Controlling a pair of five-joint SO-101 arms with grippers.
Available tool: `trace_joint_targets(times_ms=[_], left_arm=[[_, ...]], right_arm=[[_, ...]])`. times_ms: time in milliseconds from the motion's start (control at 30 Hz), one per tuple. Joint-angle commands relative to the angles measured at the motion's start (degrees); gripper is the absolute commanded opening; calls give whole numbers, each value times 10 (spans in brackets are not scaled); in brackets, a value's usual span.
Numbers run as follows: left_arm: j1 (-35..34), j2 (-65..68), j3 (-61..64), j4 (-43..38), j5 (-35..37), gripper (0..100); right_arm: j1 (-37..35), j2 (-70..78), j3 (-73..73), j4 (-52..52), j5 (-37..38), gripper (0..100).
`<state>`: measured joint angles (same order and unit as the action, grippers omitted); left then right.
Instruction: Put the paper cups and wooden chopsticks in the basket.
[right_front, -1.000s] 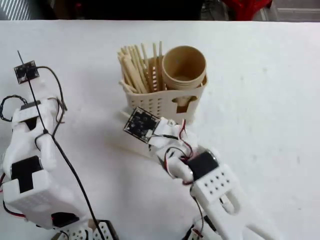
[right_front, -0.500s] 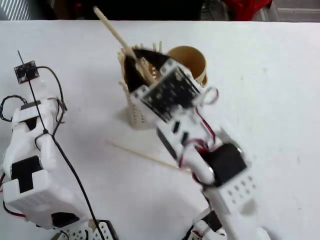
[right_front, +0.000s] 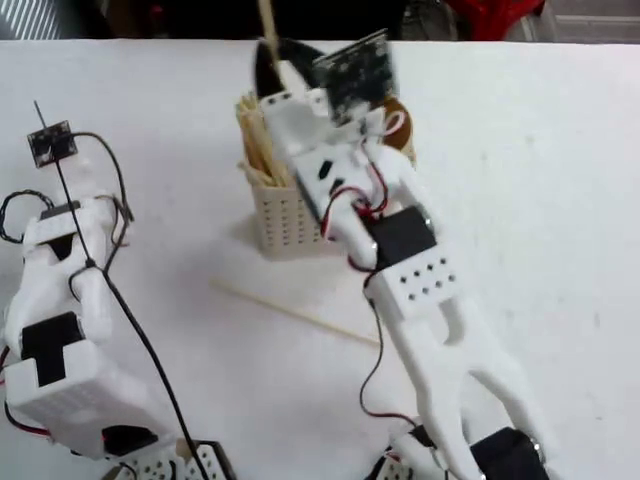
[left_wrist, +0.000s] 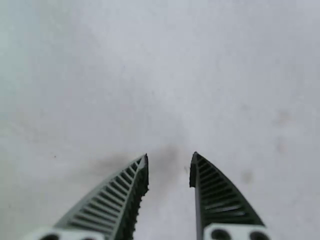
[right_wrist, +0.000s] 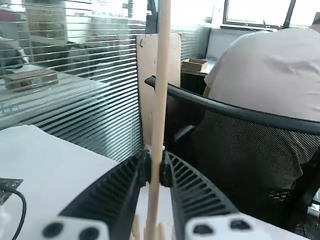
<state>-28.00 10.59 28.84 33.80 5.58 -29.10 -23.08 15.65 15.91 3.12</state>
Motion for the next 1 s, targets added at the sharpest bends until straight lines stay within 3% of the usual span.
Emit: trace_joint_targets(times_ms=[0, 100, 300, 533, 600, 767, 867, 967], left_arm=[[7, -4, -12, -10, 4, 157], [7, -4, -12, -10, 4, 157], [7, -4, -12, -10, 4, 157], [7, -4, -12, -10, 4, 157], [7, -4, -12, -10, 4, 157], [7, -4, -12, -10, 4, 157], [7, -4, -12, -10, 4, 157], [7, -4, -12, -10, 4, 157]], right_arm=[[13, 3, -30, -12, -15, 25], [8, 5, -31, 13, -15, 34], [-1, 2, -33, 55, -15, 191], [-45, -72, -34, 171, -11, 111], [-84, -115, -34, 248, 28, 89], [-199, -179, -31, 442, 225, 70], [-233, -174, -25, 545, 285, 74], [-223, -145, 17, 564, 298, 74]])
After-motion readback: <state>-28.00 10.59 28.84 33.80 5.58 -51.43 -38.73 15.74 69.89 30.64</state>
